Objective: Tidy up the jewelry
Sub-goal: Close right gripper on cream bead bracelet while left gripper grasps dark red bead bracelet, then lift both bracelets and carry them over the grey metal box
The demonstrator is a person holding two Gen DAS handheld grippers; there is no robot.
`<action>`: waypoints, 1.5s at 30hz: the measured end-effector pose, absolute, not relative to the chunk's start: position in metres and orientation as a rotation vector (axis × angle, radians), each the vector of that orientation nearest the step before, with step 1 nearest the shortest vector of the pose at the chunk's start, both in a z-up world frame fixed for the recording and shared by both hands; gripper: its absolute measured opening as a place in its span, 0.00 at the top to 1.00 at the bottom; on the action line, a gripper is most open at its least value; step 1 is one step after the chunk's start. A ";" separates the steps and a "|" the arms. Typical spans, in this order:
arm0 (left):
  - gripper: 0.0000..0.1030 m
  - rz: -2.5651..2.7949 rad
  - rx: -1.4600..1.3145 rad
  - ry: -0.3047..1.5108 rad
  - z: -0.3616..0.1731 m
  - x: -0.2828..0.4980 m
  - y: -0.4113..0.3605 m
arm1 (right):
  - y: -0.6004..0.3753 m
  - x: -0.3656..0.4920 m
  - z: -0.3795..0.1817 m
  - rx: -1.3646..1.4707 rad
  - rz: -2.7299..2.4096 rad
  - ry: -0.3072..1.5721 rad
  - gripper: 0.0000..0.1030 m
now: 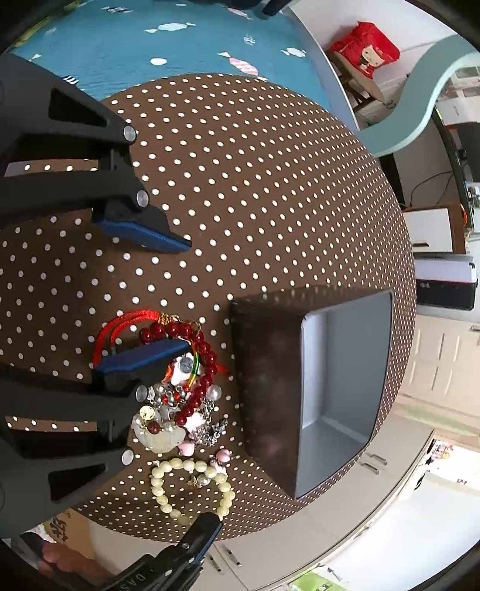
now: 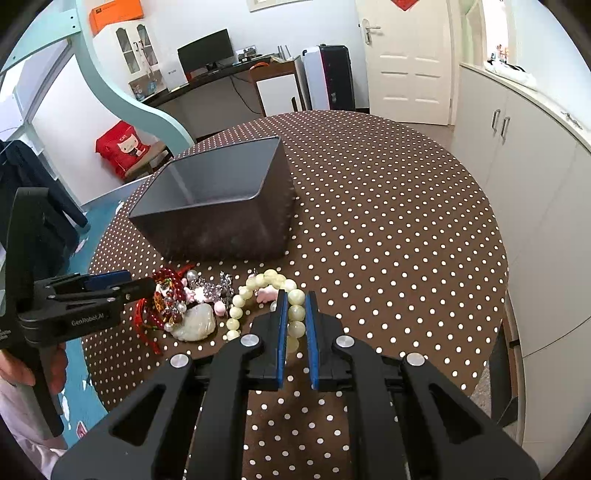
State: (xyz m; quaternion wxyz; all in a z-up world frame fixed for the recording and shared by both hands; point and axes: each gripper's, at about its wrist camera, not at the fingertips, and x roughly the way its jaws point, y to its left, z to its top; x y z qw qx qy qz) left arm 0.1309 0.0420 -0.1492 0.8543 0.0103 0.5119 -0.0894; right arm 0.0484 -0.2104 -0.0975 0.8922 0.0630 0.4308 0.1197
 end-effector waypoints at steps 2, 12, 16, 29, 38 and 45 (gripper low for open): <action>0.66 -0.213 -0.004 1.082 -0.150 0.135 0.042 | -0.202 0.057 -0.099 0.135 0.252 0.898 0.92; 0.93 -0.329 -0.059 1.131 -0.152 0.142 0.045 | -0.192 0.063 -0.101 0.137 0.289 0.906 0.92; 0.93 -0.340 -0.131 1.135 -0.150 0.143 0.055 | -0.191 0.061 -0.101 0.139 0.293 0.906 0.92; 0.93 -0.400 -0.206 1.006 -0.100 0.121 0.061 | -0.191 0.063 -0.083 0.136 0.277 0.850 0.92; 0.93 -0.437 -0.204 0.928 -0.064 0.112 0.053 | -0.184 0.065 -0.062 0.092 0.304 0.782 0.92; 0.93 -0.430 -0.170 0.858 -0.040 0.109 0.042 | -0.177 0.068 -0.038 0.048 0.324 0.708 0.92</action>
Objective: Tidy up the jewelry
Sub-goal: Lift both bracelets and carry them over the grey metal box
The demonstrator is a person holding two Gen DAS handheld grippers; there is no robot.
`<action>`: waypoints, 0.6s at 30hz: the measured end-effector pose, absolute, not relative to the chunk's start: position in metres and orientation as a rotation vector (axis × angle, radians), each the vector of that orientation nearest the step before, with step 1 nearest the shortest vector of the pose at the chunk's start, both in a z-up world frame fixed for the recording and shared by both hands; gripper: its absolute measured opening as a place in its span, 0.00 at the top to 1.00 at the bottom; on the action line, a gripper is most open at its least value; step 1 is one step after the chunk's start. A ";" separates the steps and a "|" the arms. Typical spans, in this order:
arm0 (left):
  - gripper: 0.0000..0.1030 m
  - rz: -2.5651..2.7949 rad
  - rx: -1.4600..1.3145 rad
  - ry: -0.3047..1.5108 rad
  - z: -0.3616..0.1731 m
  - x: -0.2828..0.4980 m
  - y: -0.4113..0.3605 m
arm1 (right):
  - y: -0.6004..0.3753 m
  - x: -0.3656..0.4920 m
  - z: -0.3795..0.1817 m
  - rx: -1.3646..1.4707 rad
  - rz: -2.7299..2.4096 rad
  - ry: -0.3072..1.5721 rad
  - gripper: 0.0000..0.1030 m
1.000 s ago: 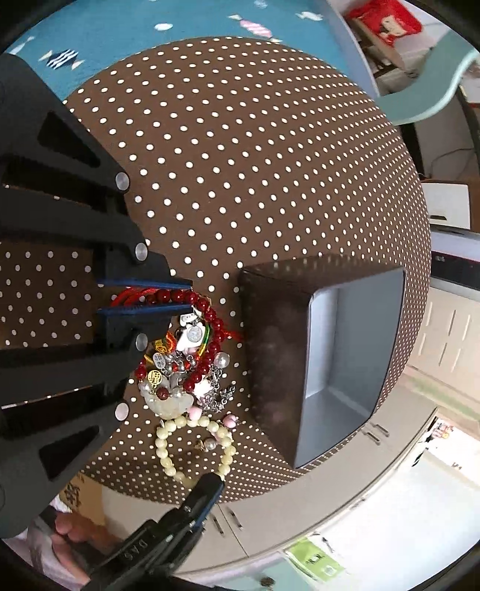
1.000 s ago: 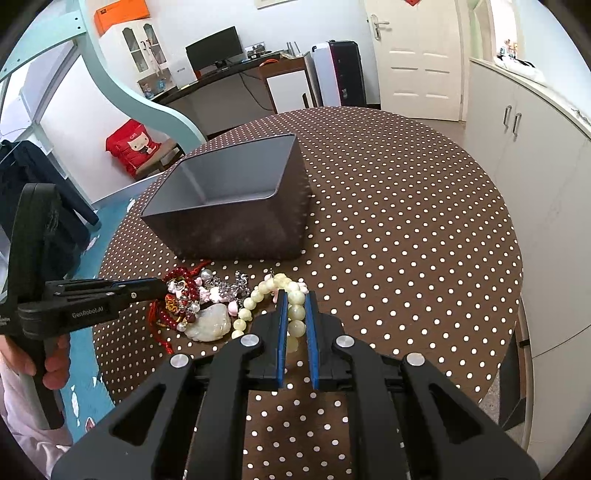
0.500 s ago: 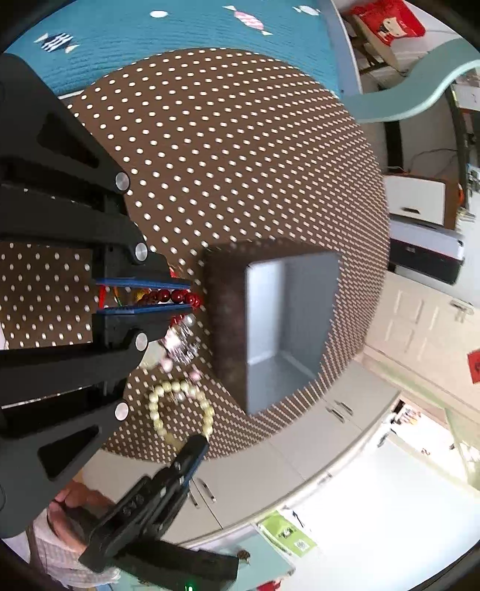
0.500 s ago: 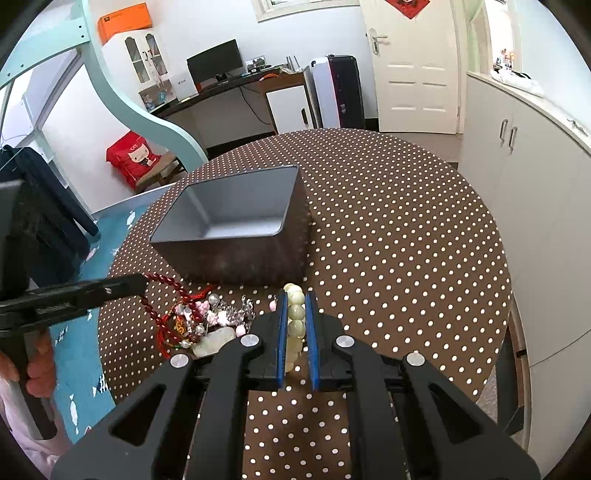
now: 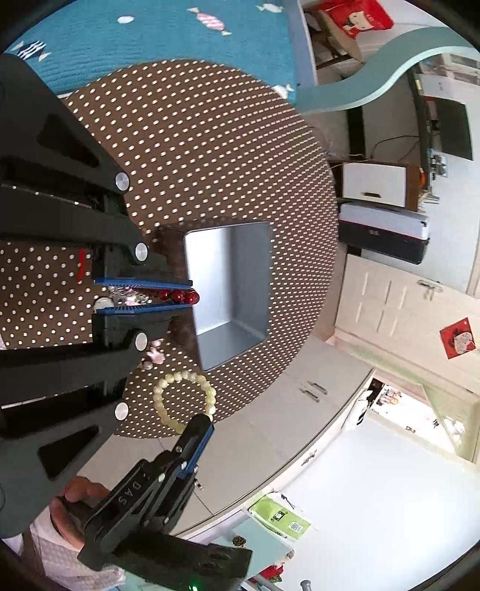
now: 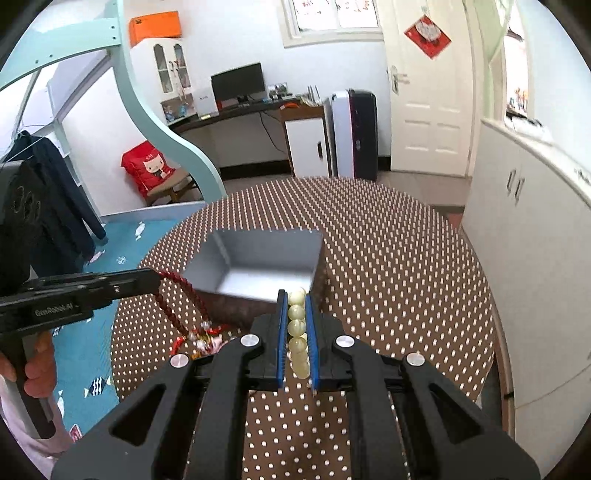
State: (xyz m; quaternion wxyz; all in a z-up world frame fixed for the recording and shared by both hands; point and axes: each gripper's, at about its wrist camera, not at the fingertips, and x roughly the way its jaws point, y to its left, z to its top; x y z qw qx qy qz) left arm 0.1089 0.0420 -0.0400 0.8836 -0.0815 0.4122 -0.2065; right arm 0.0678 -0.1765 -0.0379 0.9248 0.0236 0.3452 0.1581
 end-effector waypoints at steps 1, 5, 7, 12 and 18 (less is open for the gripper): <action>0.93 -0.427 -0.164 0.851 -0.037 0.110 0.041 | -0.175 0.068 -0.034 0.042 0.329 0.694 0.92; 0.93 -0.404 -0.141 0.814 -0.024 0.114 0.041 | -0.169 0.072 -0.021 0.013 0.332 0.651 0.92; 0.93 -0.402 -0.139 0.803 -0.024 0.117 0.043 | -0.165 0.077 -0.017 0.001 0.346 0.634 0.92; 0.93 -0.380 -0.132 0.782 -0.013 0.133 0.043 | -0.157 0.093 -0.011 -0.015 0.367 0.613 0.92; 0.93 -0.375 -0.119 0.755 0.004 0.153 0.036 | -0.151 0.113 -0.011 -0.029 0.388 0.613 0.92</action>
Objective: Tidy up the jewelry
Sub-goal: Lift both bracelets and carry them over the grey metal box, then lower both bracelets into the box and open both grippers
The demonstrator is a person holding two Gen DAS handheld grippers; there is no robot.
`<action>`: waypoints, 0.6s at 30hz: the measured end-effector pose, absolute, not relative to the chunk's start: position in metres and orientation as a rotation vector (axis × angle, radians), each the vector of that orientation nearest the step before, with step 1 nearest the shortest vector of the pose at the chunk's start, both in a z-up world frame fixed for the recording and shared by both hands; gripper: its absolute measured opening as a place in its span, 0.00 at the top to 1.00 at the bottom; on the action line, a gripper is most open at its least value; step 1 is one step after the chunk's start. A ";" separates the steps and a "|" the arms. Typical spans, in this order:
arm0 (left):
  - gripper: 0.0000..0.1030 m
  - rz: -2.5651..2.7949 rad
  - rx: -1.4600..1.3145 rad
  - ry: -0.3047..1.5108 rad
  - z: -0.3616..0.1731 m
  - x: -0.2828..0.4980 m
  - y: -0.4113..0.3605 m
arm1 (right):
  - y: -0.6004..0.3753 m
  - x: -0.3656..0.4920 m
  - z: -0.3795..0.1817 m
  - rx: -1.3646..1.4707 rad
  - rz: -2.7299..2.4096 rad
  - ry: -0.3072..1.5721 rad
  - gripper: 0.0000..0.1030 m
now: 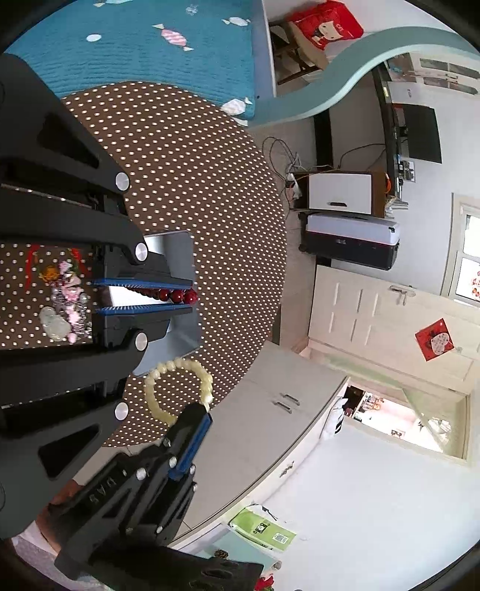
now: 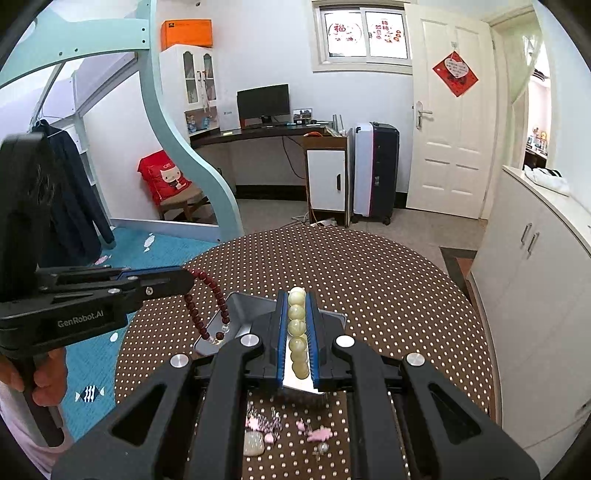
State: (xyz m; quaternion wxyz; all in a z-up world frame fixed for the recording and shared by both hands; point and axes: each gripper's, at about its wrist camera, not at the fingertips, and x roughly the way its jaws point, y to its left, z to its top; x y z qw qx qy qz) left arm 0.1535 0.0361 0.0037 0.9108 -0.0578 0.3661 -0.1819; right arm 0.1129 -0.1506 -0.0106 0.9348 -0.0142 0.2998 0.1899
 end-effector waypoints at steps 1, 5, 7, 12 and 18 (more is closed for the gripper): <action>0.93 -0.376 -0.115 0.752 0.006 0.157 0.035 | -0.150 0.117 -0.012 -0.031 0.387 0.617 0.92; 0.93 -0.355 -0.091 0.777 0.000 0.175 0.026 | -0.146 0.127 -0.019 -0.031 0.395 0.644 0.92; 0.93 -0.335 -0.065 0.794 -0.010 0.181 0.022 | -0.144 0.134 -0.027 -0.032 0.394 0.673 0.91; 0.93 -0.310 -0.046 0.871 -0.042 0.199 0.014 | -0.142 0.149 -0.045 -0.013 0.406 0.746 0.91; 0.93 -0.308 -0.038 0.931 -0.072 0.210 0.011 | -0.141 0.158 -0.051 -0.014 0.410 0.771 0.88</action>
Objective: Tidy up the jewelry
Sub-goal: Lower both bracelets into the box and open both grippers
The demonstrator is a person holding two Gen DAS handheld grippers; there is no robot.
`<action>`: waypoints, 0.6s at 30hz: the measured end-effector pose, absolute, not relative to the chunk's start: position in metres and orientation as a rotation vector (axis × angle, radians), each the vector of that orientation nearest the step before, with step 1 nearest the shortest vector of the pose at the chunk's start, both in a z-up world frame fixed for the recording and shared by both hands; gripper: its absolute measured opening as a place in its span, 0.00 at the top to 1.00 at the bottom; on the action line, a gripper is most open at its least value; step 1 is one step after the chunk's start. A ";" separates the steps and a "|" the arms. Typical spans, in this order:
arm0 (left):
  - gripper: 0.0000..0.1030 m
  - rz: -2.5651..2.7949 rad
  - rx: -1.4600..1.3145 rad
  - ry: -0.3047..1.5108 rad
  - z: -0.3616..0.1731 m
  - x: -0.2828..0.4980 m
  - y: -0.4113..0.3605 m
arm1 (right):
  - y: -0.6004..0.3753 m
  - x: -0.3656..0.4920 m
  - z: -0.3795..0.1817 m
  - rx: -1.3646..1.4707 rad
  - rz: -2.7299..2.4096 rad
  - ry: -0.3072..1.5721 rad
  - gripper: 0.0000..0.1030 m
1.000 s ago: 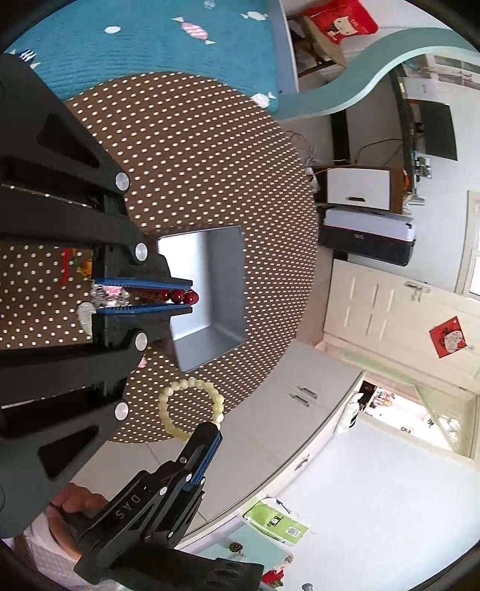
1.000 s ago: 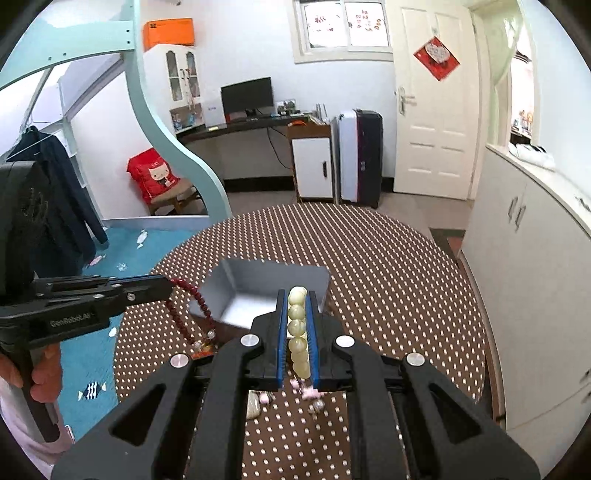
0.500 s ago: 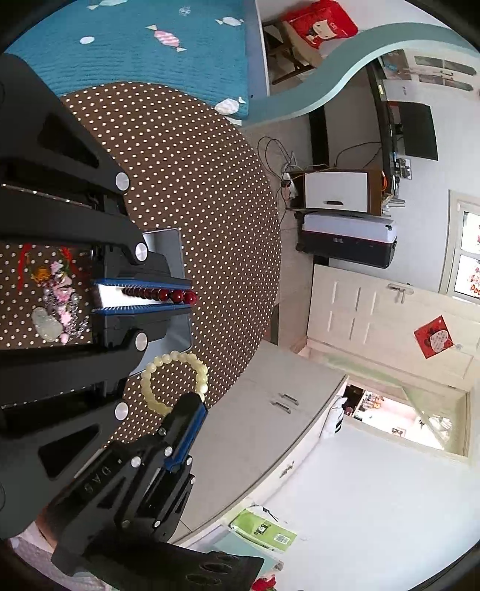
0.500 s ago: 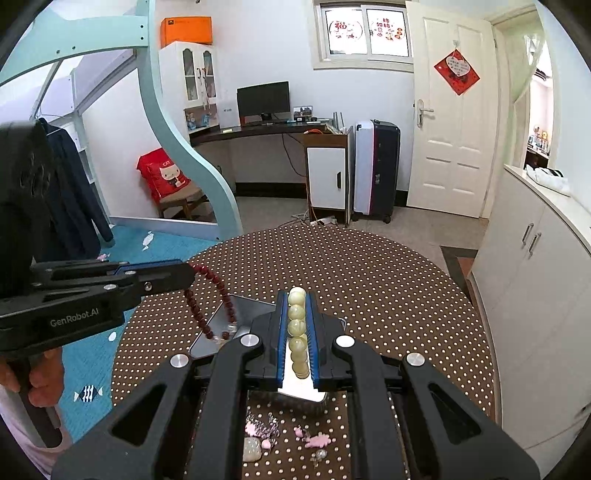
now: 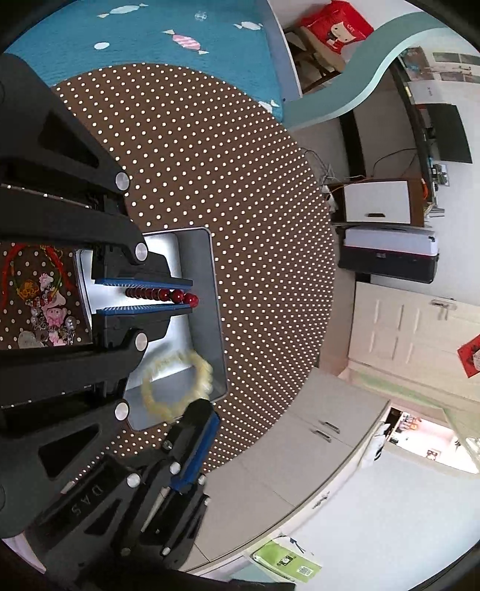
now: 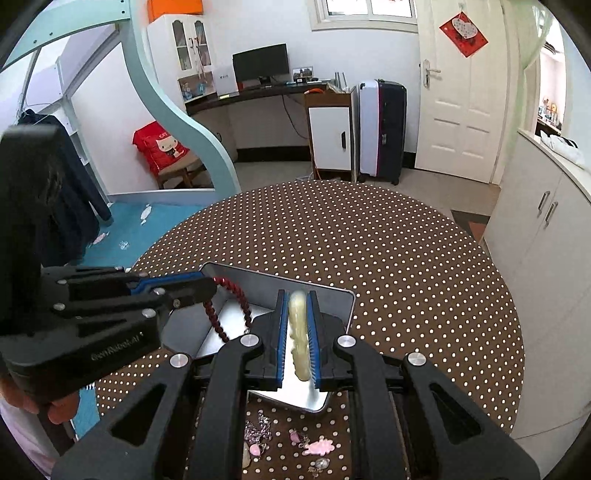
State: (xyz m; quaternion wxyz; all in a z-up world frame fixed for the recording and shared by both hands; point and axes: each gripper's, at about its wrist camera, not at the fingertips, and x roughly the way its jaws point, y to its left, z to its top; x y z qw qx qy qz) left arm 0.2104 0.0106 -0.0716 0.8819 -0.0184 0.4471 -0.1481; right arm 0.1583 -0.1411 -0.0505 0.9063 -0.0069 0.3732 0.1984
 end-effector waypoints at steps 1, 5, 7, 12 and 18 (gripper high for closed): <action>0.93 -0.307 -0.029 0.937 -0.074 0.211 0.010 | -0.142 0.160 -0.050 -0.010 0.407 0.771 0.79; 0.92 -0.282 -0.007 0.949 -0.081 0.211 0.010 | -0.147 0.160 -0.045 -0.017 0.387 0.748 0.57; 0.92 -0.272 -0.005 0.955 -0.083 0.211 0.010 | -0.149 0.159 -0.044 -0.011 0.385 0.746 0.56; 0.92 -0.261 -0.009 0.960 -0.088 0.206 0.016 | -0.152 0.158 -0.047 -0.009 0.370 0.756 0.56; 0.92 -0.240 -0.011 0.958 -0.089 0.198 0.025 | -0.154 0.151 -0.048 -0.010 0.360 0.757 0.56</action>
